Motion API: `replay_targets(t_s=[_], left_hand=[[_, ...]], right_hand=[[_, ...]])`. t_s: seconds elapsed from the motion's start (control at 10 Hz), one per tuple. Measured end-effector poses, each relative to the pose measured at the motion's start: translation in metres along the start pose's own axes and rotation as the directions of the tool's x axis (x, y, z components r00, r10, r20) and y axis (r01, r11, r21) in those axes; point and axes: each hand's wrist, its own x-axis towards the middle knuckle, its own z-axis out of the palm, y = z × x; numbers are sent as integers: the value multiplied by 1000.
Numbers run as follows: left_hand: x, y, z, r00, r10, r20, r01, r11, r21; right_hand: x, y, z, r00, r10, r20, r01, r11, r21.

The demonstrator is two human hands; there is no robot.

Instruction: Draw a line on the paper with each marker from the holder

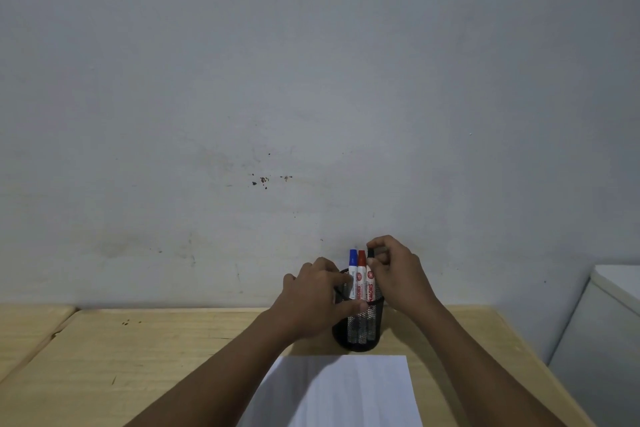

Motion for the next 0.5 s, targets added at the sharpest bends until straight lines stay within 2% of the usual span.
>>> replay_targets(t_s=[0.4, 0.5], left_hand=[[-11, 6, -14, 998, -31, -56, 27, 998, -62], [-19, 7, -31, 990, -50, -132, 46, 998, -36]], right_hand=[[-12, -21, -9, 998, 10, -60, -18, 993, -119], [-20, -33, -17, 998, -16, -61, 6, 988, -156]])
